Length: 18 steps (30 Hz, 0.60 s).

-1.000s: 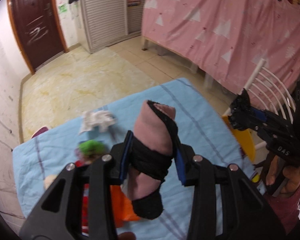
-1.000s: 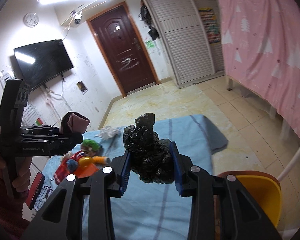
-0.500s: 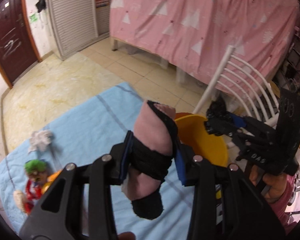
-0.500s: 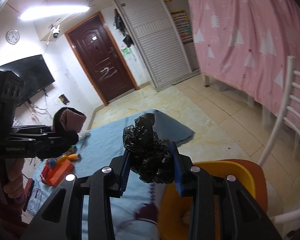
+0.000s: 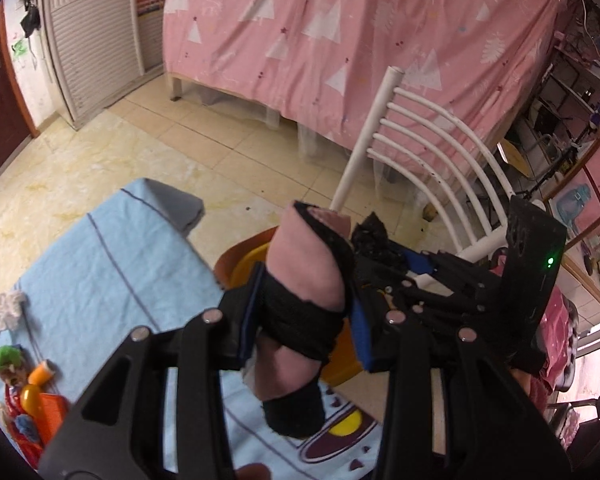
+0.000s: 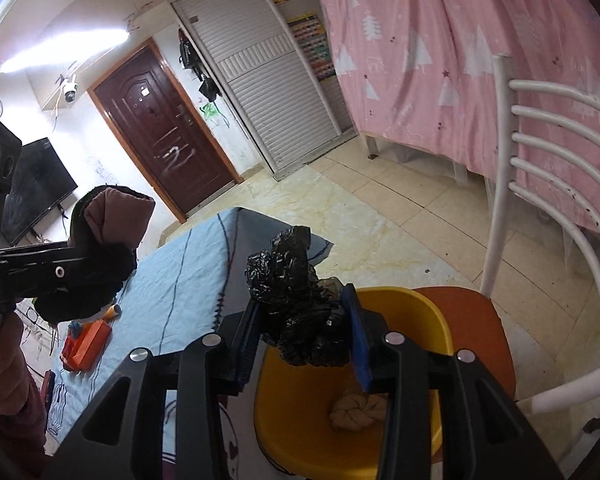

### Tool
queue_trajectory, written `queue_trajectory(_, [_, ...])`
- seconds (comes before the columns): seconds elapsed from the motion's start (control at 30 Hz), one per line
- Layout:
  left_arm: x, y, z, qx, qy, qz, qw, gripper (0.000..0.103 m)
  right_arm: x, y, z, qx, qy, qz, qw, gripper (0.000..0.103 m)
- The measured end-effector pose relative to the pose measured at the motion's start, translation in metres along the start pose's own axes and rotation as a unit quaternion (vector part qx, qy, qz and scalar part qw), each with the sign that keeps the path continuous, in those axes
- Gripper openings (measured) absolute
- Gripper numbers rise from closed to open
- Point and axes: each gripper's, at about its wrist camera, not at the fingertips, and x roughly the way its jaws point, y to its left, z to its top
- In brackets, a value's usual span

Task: Collect trash
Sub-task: 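Carry both items to the yellow bin and open the left tool over it, then open the right tool over the bin, then return both tools to the sheet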

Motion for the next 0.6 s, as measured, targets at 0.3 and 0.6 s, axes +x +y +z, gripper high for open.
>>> queue_trajectory(0.3, [0.001,-0.017,0.006,0.006,-0.008,-0.009,0.9999,0.058,0.001,-0.001,0.000,0.006,0.001,0.000,1.000,0.053])
queue_trajectory(0.6, [-0.019,0.001,0.006,-0.008,-0.023,0.004,0.9997,0.058,0.007,0.010,0.000,0.000,0.009,0.005,1.000,0.055])
